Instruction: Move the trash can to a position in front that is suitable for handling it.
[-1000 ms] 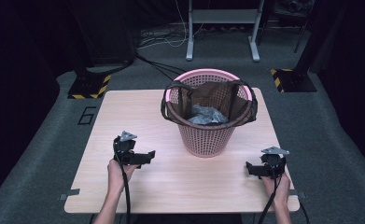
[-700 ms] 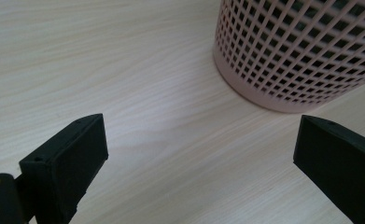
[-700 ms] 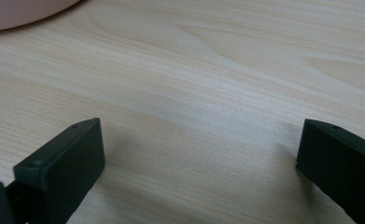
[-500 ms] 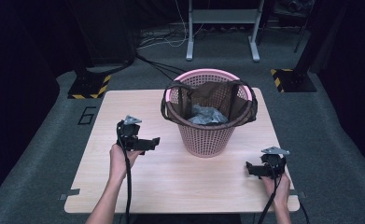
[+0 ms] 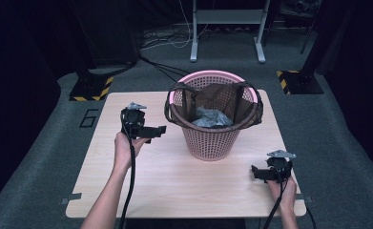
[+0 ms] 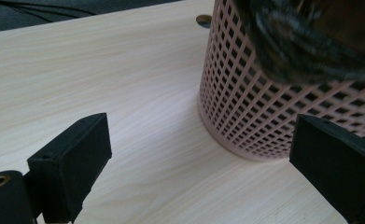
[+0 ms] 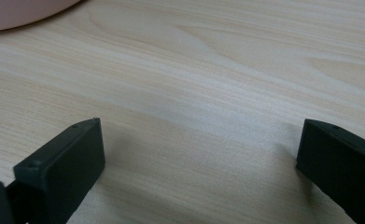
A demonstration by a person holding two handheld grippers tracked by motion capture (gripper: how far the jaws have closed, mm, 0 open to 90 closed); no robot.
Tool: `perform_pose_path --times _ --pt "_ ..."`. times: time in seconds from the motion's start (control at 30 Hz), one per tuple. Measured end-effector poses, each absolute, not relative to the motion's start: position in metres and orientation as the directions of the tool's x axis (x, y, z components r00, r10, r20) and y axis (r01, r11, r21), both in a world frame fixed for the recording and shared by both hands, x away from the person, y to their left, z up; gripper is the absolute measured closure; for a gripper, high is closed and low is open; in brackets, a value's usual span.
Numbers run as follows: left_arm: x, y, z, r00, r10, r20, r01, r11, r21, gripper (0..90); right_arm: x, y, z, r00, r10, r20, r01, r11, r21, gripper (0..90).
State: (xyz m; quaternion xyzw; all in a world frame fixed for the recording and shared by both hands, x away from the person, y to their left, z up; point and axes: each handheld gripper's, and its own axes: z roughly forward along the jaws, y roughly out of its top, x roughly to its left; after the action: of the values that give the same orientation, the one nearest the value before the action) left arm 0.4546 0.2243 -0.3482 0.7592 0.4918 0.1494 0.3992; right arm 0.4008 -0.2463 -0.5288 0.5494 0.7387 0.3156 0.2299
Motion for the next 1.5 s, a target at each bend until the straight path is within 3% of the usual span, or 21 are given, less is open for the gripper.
perform_pose_path --times 0.5,0.73,1.0,1.03,1.1,1.5 --pt "0.476 0.207 -0.299 0.474 0.867 -0.155 0.593 -0.185 0.784 6.5 0.401 -0.246 -0.529 -0.29 0.957 0.007 0.667 0.197 0.719 0.1" --pt "0.492 0.198 -0.286 0.475 0.858 -0.195 0.593 -0.148 0.791 9.6 0.401 -0.246 -0.529 -0.288 0.958 0.008 0.667 0.195 0.719 0.3" --pt "0.509 0.17 -0.286 0.476 0.865 -0.157 0.611 -0.197 0.767 23.3 0.401 -0.246 -0.529 -0.289 0.957 0.008 0.666 0.195 0.72 0.4" --pt "0.511 0.167 -0.287 0.471 0.869 -0.152 0.616 -0.201 0.761 28.8 0.401 -0.246 -0.529 -0.29 0.957 0.008 0.666 0.195 0.72 0.6" --pt "0.514 0.162 -0.29 0.462 0.875 -0.142 0.624 -0.207 0.753 30.7 0.401 -0.246 -0.529 -0.289 0.957 0.008 0.666 0.195 0.72 0.7" --pt "0.52 0.153 -0.3 0.427 0.893 -0.143 0.657 -0.198 0.727 64.5 0.401 -0.247 -0.529 -0.292 0.956 0.007 0.665 0.198 0.72 1.0"
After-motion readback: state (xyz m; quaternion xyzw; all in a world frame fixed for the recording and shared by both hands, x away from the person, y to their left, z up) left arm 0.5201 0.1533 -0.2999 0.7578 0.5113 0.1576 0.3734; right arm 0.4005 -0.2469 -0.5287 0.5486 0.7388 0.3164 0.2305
